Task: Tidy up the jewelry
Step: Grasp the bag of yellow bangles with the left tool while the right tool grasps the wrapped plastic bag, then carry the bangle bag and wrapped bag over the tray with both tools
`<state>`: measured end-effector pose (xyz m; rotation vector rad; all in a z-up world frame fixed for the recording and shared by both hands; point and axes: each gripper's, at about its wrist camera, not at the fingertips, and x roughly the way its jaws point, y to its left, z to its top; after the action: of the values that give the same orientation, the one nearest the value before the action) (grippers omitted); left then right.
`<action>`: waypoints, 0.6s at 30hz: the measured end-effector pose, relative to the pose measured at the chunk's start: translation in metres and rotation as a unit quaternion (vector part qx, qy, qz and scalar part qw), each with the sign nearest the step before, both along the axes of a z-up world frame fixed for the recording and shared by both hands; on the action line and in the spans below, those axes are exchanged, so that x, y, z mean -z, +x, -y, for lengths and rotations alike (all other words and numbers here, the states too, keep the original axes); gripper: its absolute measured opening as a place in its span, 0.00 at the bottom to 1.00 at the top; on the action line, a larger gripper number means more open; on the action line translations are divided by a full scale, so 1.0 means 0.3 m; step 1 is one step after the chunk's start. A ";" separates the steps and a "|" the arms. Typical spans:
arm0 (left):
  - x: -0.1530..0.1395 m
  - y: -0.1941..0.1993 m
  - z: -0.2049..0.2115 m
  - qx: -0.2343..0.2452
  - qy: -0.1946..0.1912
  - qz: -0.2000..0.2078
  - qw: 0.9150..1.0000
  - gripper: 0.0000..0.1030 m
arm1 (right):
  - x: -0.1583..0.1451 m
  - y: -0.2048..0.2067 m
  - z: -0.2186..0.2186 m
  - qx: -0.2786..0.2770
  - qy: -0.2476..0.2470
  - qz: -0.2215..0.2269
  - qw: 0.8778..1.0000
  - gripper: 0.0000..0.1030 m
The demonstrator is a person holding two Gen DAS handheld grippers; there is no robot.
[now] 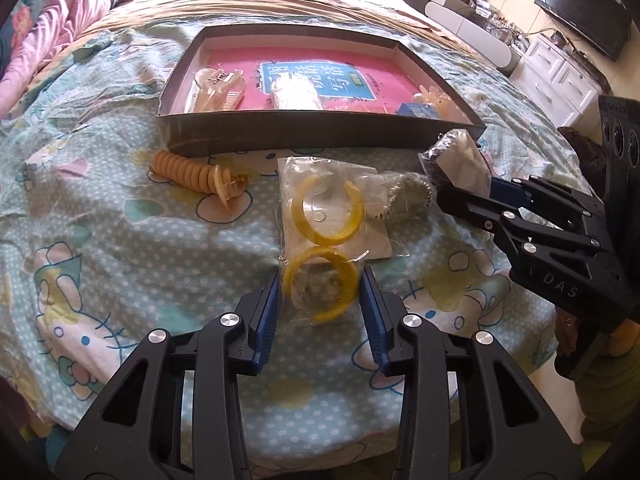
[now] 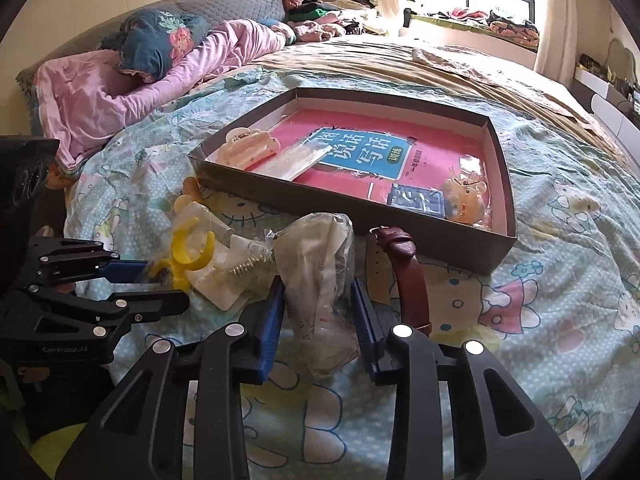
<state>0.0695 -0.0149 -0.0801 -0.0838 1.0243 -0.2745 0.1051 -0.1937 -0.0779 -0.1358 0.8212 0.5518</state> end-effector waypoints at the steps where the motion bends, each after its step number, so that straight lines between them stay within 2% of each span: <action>1: -0.004 -0.003 -0.005 -0.001 -0.002 0.001 1.000 0.29 | -0.005 -0.004 0.002 0.000 0.004 -0.001 1.000 0.31; 8: -0.072 -0.031 -0.053 -0.016 -0.012 0.029 0.999 0.28 | -0.041 -0.031 0.024 0.003 0.024 -0.001 1.000 0.31; 18: -0.115 -0.027 -0.141 -0.053 -0.017 0.042 0.998 0.28 | -0.111 -0.060 0.048 0.002 0.052 0.006 0.999 0.31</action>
<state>0.0614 0.0274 -0.0455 -0.1567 0.9283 -0.1971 0.0871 -0.2082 -0.0446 -0.0423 0.7793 0.5870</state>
